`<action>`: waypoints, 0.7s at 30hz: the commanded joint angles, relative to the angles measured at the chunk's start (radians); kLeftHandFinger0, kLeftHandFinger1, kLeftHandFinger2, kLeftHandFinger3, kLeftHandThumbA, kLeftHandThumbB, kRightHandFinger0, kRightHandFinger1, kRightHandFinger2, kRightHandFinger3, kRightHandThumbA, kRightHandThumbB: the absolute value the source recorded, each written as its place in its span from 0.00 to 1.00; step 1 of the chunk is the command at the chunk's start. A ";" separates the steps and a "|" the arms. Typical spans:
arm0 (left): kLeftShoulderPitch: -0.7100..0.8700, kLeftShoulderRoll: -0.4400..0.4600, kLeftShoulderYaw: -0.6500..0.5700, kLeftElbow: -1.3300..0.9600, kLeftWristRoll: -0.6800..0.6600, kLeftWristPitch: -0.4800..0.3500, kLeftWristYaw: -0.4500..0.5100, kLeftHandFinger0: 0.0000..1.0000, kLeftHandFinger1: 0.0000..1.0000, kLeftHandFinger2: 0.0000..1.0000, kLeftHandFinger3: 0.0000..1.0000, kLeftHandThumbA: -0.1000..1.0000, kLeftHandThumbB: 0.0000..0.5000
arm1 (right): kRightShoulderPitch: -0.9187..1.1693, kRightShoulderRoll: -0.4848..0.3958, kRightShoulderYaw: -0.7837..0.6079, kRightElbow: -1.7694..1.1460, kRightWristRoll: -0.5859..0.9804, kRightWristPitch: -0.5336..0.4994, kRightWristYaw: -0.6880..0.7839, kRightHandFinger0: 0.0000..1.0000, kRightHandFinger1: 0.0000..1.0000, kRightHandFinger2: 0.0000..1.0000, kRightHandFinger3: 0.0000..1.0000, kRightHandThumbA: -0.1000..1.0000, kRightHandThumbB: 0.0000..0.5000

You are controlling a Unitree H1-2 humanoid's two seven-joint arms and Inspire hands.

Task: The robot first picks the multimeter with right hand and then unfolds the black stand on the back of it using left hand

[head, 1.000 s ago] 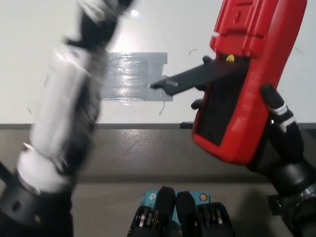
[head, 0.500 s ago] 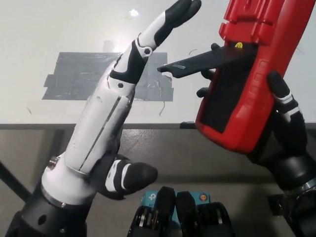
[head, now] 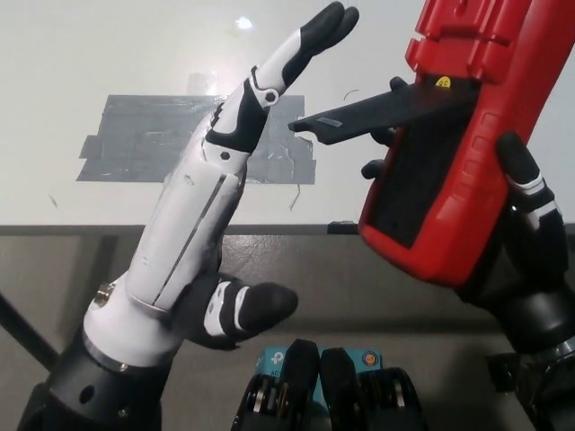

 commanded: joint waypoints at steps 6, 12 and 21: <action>0.016 -0.010 -0.029 -0.001 0.028 -0.066 -0.022 1.00 1.00 1.00 1.00 1.00 0.59 | -0.051 0.017 0.008 -0.065 0.009 -0.017 -0.025 0.00 0.44 0.75 0.15 0.03 0.36; 0.041 -0.019 -0.063 0.017 0.054 -0.115 -0.026 1.00 1.00 1.00 1.00 1.00 0.55 | -0.064 0.033 0.006 -0.078 -0.024 -0.019 -0.061 0.00 0.47 0.79 0.48 0.01 0.39; 0.068 -0.037 -0.096 0.035 0.070 -0.143 -0.027 1.00 1.00 1.00 1.00 1.00 0.63 | -0.081 0.045 0.007 -0.096 -0.036 -0.026 -0.070 0.00 0.42 0.77 0.66 0.04 0.33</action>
